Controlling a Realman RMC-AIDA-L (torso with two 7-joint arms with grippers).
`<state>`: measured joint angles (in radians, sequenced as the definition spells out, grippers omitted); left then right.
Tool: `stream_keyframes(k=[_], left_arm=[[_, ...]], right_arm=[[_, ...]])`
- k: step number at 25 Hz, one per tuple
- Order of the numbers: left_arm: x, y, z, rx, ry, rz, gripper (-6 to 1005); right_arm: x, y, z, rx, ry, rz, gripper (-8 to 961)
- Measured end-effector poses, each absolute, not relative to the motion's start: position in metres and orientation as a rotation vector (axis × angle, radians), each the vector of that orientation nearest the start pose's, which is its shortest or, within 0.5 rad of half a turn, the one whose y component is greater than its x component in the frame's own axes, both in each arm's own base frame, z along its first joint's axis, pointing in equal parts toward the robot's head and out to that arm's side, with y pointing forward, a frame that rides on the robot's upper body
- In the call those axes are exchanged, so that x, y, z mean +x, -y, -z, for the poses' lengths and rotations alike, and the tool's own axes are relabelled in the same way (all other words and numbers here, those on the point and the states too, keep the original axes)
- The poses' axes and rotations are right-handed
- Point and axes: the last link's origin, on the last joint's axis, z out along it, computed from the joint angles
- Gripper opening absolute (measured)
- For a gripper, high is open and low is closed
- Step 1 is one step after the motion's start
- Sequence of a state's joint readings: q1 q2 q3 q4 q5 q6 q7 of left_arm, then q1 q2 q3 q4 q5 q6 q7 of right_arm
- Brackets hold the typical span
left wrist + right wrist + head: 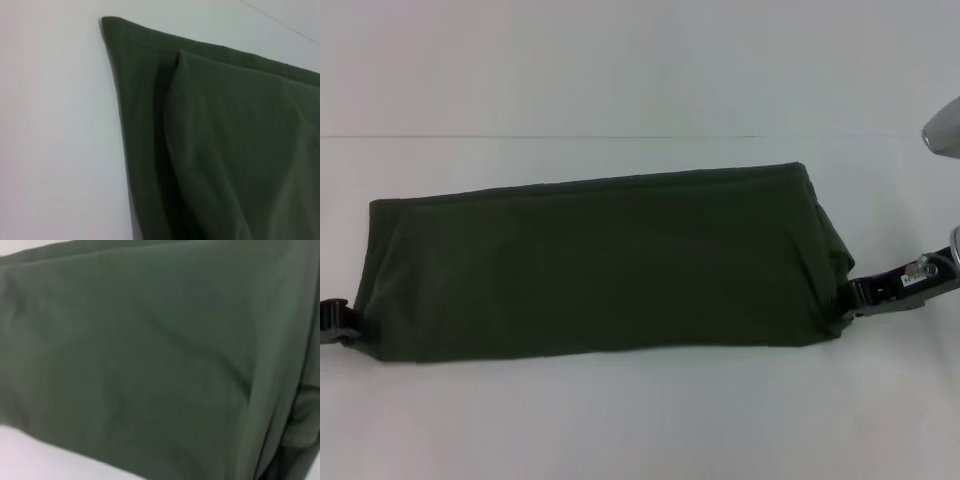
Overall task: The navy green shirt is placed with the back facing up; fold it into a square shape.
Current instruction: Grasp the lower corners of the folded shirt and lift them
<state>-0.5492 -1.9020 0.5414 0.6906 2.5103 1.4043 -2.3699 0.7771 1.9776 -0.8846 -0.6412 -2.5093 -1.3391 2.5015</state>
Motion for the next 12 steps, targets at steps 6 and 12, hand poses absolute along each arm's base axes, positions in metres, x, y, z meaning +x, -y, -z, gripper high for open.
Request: stream_keyframes(k=[6,12], left_arm=[[-0.358,-0.339,-0.089,-2.029,1.821,0.168,30],[-0.356,-0.335,-0.093,-2.059,1.839,0.140,31]], right_arm=[[0.264,-0.379,-0.010,-2.428,-1.643,0.152,39],[0.263,-0.366,-0.011,-2.532,-1.643,0.196,38]])
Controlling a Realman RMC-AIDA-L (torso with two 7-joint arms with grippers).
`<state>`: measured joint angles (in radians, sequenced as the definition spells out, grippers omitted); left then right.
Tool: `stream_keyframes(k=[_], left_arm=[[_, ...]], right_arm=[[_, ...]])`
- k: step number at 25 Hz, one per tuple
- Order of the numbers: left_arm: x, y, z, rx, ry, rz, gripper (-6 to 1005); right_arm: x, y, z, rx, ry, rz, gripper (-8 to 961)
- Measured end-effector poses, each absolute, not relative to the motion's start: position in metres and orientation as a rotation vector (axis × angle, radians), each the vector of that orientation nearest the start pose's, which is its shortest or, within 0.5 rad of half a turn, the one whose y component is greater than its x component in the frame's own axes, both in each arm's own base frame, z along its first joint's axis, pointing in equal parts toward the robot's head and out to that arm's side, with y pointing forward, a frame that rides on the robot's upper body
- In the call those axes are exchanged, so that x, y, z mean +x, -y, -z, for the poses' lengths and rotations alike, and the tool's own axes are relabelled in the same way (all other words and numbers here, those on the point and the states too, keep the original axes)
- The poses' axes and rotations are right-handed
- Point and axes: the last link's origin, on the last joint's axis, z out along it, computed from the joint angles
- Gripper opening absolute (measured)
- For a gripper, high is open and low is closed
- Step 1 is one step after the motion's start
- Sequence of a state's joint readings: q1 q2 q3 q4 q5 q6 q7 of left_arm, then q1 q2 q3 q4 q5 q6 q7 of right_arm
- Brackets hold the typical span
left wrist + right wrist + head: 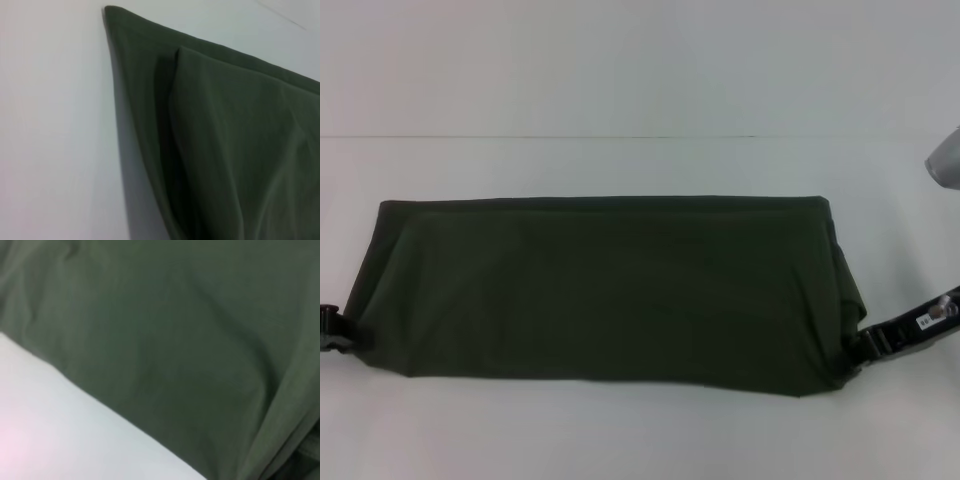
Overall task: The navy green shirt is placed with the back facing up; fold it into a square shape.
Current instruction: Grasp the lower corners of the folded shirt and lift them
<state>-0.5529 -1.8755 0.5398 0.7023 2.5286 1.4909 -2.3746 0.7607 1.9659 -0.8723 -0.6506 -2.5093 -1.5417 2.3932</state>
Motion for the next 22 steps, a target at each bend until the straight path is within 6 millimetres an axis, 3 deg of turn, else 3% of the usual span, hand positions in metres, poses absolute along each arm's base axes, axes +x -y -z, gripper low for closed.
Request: stream_keyframes(k=[15,22], left_arm=[[-0.346,-0.317,-0.091,-2.187,1.924,0.007,34],[-0.342,-0.309,-0.090,-2.242,1.964,-0.022,35]], right_arm=[[0.264,-0.338,-0.015,-2.718,-1.641,0.314,36],[0.267,-0.328,-0.008,-2.771,-1.616,0.430,35]])
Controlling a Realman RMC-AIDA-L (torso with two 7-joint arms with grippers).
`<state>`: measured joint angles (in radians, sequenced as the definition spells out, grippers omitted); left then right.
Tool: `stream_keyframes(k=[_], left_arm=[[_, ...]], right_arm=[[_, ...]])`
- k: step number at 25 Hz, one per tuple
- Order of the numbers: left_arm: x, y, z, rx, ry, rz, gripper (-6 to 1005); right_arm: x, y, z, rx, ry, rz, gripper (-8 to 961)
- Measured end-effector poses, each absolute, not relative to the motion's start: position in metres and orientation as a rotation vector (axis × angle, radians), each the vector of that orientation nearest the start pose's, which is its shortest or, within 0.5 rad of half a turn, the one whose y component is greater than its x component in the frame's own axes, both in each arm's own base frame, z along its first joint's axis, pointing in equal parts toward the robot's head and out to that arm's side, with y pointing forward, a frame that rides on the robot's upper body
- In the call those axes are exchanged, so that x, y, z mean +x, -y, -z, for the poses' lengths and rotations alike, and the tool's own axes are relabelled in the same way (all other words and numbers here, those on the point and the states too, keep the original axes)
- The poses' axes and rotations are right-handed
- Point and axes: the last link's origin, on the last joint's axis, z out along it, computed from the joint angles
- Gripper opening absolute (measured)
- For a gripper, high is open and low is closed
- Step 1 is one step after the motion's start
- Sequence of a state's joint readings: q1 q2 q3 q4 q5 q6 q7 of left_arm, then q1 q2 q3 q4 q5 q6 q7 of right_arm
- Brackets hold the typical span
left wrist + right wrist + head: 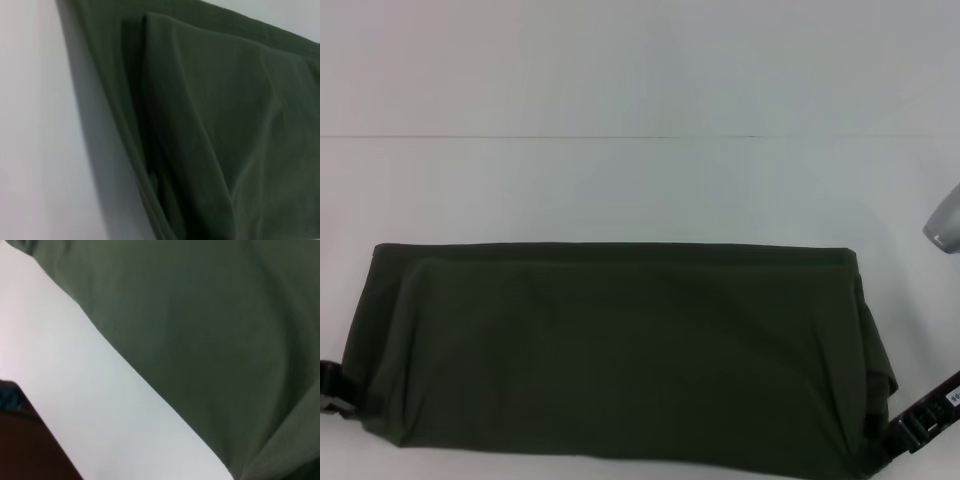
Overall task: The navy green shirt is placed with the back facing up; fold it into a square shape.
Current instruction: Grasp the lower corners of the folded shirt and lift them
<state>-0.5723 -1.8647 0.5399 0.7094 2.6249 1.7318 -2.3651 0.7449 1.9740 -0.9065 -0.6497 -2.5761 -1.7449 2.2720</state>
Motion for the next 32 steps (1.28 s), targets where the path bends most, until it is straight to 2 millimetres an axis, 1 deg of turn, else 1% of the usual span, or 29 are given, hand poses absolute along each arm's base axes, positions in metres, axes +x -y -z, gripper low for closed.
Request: stream_keyframes(k=[4,11,32], left_arm=[[-0.3413,-0.3041,-0.0905,-2.262,1.977,-0.054,35],[-0.3419,-0.3030,-0.0915,-2.262,1.978,-0.076,37],[-0.3435,-0.2986,-0.0915,-2.273,1.984,-0.095,40]], right_arm=[[0.2676,-0.3233,-0.0068,-2.794,-1.610,0.458,35],[0.2674,-0.3214,-0.0065,-2.811,-1.602,0.470,36],[0.2666,-0.3188,-0.0045,-2.831,-1.592,0.502,93]])
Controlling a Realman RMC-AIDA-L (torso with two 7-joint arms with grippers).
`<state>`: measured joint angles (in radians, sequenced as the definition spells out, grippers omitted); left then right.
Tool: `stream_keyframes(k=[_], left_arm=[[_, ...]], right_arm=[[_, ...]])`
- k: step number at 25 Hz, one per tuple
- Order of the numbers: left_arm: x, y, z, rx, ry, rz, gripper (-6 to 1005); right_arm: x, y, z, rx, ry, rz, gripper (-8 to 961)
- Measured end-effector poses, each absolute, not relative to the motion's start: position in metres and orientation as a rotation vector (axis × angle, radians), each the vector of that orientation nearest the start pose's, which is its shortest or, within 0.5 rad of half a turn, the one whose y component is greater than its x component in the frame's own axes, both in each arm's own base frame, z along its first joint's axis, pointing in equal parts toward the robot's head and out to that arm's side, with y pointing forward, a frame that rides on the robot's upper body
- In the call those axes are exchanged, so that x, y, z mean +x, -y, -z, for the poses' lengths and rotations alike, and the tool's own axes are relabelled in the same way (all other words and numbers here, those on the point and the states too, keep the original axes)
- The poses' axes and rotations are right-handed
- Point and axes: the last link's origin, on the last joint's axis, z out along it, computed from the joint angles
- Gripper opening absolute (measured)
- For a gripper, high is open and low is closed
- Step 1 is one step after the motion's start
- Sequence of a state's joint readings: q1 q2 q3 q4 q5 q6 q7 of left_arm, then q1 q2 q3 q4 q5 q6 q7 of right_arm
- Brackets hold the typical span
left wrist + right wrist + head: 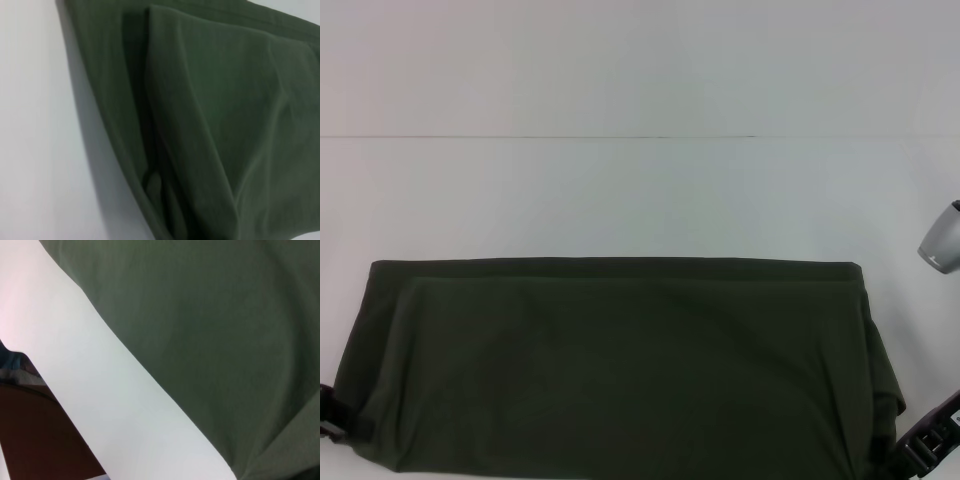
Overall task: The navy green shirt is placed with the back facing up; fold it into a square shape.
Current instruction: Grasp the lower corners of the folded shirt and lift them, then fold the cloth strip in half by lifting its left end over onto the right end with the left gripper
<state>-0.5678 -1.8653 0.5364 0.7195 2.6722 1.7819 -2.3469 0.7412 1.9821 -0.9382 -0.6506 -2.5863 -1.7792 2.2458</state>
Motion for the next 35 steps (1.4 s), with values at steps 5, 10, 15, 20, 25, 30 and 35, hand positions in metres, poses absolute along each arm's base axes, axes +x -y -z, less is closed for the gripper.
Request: stream_keyframes(k=[5,10,15,20,25,30,35], left_arm=[[-0.344,-0.299,-0.093,-2.265,1.980,-0.090,41],[-0.345,-0.300,-0.094,-2.256,1.978,-0.088,42],[-0.348,-0.299,-0.095,-2.240,1.978,-0.103,43],[-0.349,-0.300,-0.095,-2.236,1.978,-0.108,44],[-0.348,-0.301,-0.095,-2.240,1.972,-0.108,45],[-0.347,-0.301,-0.095,-2.243,1.969,-0.108,46],[-0.347,-0.303,-0.096,-2.235,1.972,-0.082,46]], right_arm=[[0.264,-0.321,-0.007,-2.827,-1.579,0.502,107],[0.261,-0.321,-0.012,-2.836,-1.564,0.499,145],[0.257,-0.323,-0.015,-2.851,-1.548,0.486,278],[0.251,-0.325,-0.023,-2.865,-1.543,0.443,476],[0.247,-0.333,-0.043,-2.834,-1.535,0.357,721],[0.238,-0.342,-0.062,-2.827,-1.491,0.225,872],[0.223,-0.344,-0.056,-2.961,-1.298,0.068,923]])
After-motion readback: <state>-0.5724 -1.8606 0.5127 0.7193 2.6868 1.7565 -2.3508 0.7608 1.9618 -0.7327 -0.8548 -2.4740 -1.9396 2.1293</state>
